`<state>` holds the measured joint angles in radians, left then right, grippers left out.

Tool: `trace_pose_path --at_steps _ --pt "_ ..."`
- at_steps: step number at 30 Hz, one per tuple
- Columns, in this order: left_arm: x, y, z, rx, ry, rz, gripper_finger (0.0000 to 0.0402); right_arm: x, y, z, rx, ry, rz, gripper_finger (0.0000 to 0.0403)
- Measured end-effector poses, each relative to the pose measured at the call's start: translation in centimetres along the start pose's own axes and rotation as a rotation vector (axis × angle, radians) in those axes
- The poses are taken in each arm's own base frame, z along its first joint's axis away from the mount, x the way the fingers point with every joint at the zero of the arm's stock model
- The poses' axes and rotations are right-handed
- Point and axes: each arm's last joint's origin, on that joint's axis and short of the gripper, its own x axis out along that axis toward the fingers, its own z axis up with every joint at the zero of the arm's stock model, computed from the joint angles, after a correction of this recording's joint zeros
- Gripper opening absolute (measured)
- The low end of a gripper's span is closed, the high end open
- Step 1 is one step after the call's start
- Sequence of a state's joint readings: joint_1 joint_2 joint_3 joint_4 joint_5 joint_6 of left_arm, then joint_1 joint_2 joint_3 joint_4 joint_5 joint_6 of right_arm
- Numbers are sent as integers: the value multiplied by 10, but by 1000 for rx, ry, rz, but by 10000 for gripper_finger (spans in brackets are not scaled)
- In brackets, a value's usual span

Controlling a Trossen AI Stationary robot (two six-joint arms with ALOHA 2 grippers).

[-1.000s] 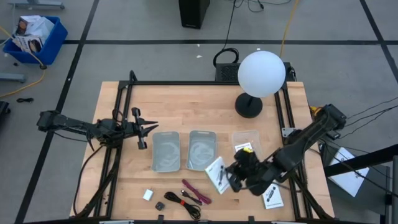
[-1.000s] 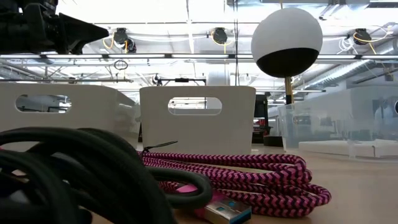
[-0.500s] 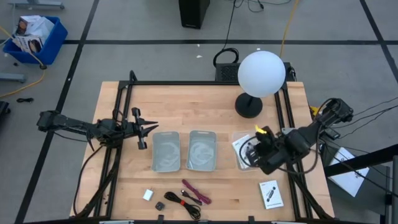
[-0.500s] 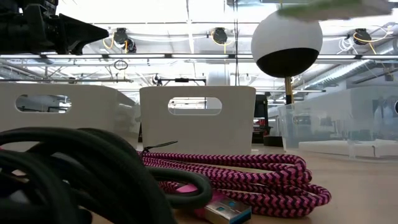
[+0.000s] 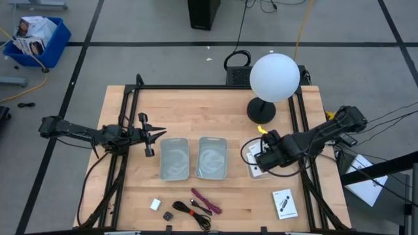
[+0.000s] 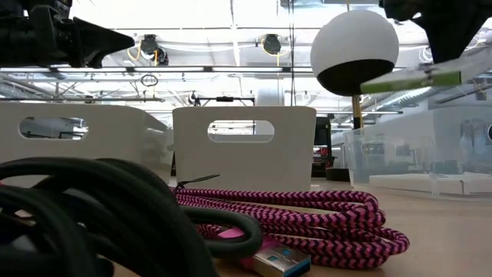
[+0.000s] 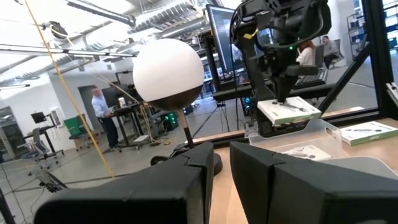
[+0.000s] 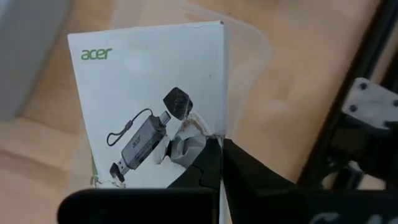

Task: Pick and place items into bin
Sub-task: Put the left white card reader box into the transparent bin

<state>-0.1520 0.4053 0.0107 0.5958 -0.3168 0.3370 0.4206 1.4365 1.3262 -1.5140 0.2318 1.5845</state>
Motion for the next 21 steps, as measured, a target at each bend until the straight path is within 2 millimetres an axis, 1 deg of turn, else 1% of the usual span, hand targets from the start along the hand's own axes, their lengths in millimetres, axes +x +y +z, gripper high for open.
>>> trace_pose_path --at_steps 5,9,15,21 --pt "0 0 0 1 3 -1 63 8 1 2 12 4 -20 0" --pt "0 0 0 1 3 -1 63 18 2 2 27 35 -28 0" --pt "0 0 0 1 3 -1 63 45 1 1 44 22 -55 0" --pt "0 0 0 0 3 -1 63 73 10 -1 51 34 42 0"
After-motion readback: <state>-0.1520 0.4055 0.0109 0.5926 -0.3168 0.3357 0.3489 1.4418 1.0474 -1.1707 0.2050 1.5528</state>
